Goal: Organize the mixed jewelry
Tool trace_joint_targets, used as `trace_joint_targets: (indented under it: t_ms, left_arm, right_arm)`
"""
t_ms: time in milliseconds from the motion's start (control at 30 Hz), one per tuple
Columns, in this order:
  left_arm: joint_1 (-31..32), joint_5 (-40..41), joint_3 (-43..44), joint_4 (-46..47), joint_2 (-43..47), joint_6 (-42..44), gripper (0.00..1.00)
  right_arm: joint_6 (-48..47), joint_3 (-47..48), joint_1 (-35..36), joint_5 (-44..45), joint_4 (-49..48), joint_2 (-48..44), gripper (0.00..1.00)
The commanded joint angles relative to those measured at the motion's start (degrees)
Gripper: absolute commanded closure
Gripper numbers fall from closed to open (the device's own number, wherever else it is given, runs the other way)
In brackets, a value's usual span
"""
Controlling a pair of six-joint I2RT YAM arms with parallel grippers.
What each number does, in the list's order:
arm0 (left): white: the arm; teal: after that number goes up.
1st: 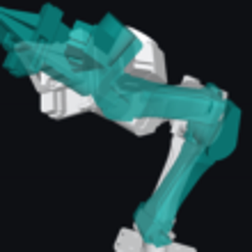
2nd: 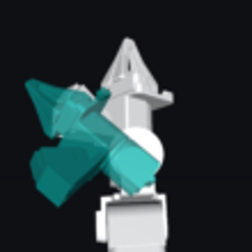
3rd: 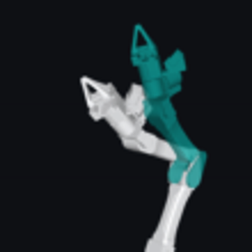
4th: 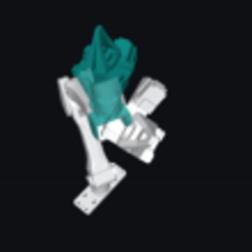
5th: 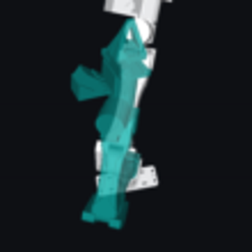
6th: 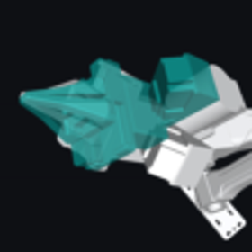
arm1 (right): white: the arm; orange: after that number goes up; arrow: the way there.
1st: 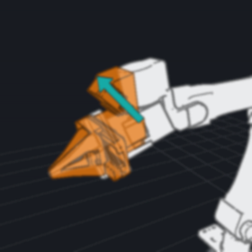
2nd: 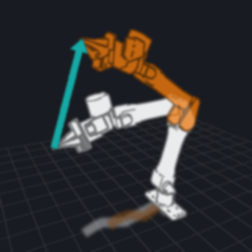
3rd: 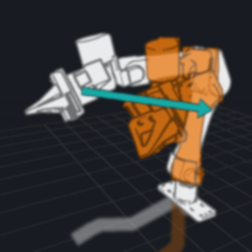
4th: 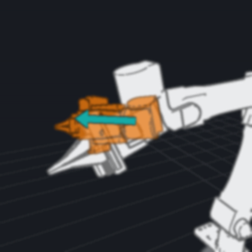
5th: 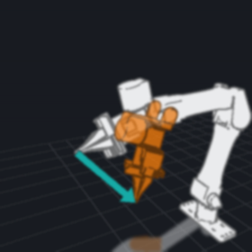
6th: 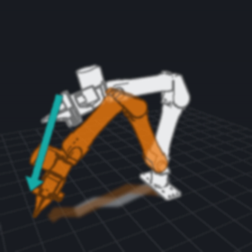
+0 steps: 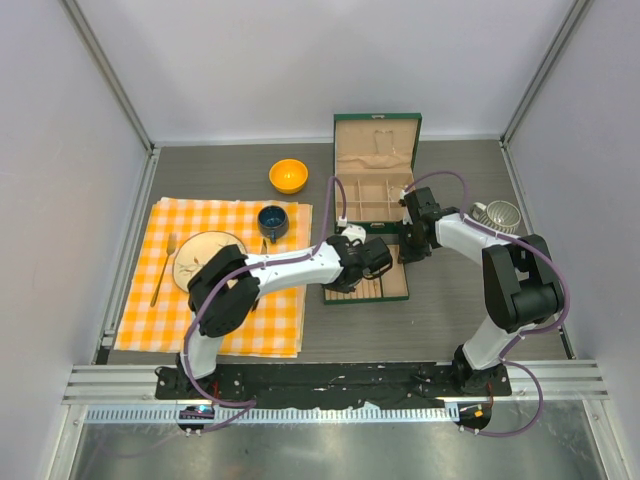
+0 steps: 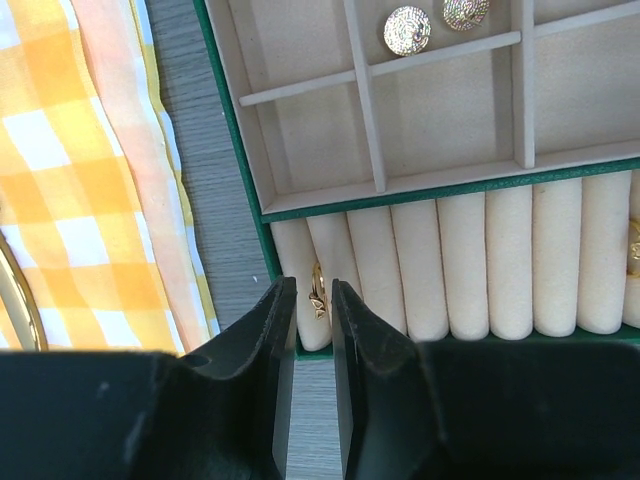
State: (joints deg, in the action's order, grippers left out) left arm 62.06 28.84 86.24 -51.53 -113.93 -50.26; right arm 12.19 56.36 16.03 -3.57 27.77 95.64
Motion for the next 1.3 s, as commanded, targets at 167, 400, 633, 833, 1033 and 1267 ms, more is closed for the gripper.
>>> trace_joint_targets:
  t_ms: [167,400,633,833,1033,1267]
  left_arm:
    - [-0.28,0.69,2.88,-0.50,3.80,0.60,0.75]
    - [-0.28,0.95,2.27,-0.68,4.42,0.69,0.76]
    - [-0.36,0.87,0.52,0.20,4.59,0.69,0.76]
    - [-0.63,0.16,-0.89,0.64,4.51,0.34,0.78]
    - [-1.07,-0.63,-1.16,0.82,4.51,0.16,0.80]
    - [-1.24,-1.42,-1.25,1.34,4.33,0.25,0.82]
  right_arm:
    - [-0.23,0.24,0.23,-0.56,-4.04,0.69,0.96]
    - [-0.41,0.24,0.23,-0.29,-4.04,0.61,0.96]
    - [-0.58,0.24,0.23,-0.12,-4.04,0.52,0.96]
    - [-0.58,0.16,0.23,-0.12,-4.21,0.61,0.96]
    - [-0.50,0.33,0.23,-0.21,-4.21,0.96,0.96]
    - [-0.50,0.33,0.23,-0.21,-4.21,1.05,0.96]
